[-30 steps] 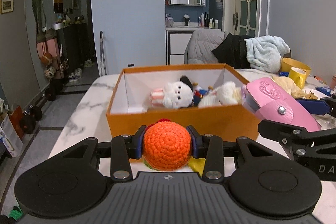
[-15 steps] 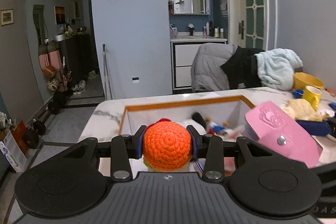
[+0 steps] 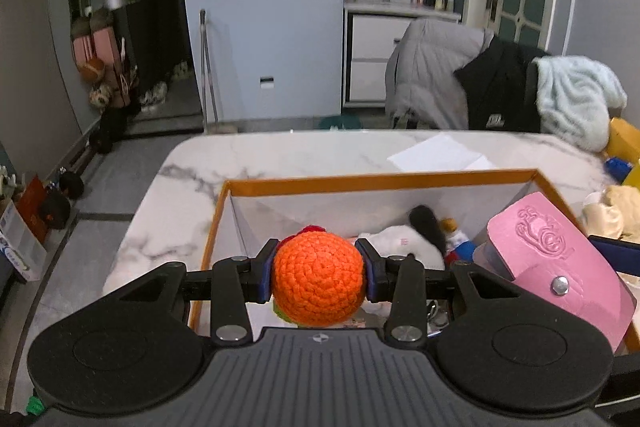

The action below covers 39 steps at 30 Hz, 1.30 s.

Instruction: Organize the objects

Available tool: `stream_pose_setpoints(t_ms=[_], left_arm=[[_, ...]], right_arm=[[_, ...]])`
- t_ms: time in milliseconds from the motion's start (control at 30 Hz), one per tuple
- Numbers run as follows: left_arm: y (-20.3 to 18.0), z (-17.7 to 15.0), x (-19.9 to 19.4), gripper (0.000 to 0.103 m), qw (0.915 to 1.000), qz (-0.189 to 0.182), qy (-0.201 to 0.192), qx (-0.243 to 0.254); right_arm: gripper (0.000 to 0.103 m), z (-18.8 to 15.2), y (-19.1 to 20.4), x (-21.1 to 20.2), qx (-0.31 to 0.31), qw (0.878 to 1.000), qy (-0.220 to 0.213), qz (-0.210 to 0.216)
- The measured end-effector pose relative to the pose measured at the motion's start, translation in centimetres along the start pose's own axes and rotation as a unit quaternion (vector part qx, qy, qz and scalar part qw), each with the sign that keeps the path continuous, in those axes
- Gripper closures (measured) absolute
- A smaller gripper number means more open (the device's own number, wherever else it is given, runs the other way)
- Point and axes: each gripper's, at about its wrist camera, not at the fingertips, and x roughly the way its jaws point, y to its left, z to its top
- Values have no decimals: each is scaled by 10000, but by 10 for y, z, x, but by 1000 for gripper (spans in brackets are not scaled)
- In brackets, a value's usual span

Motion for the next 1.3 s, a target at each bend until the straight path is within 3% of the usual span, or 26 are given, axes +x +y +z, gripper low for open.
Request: stream_pose_setpoints(t_ms=[267, 667, 1067, 1300], left_arm=[[8, -2, 21, 56, 9981, -43, 616, -75], [-6, 3, 44, 56, 9920, 66, 1243, 203], [-15, 1, 55, 56, 9853, 169, 1634, 467], [-19, 0, 65, 56, 9772, 240, 2029, 577]], right_arm=[[24, 3, 3, 28, -88, 9988, 479, 23], [24, 6, 14, 44, -581, 9954, 739, -172], [26, 1, 28, 60, -1054, 9890, 1002, -266], [26, 1, 32, 63, -1223, 9857, 1128, -256]])
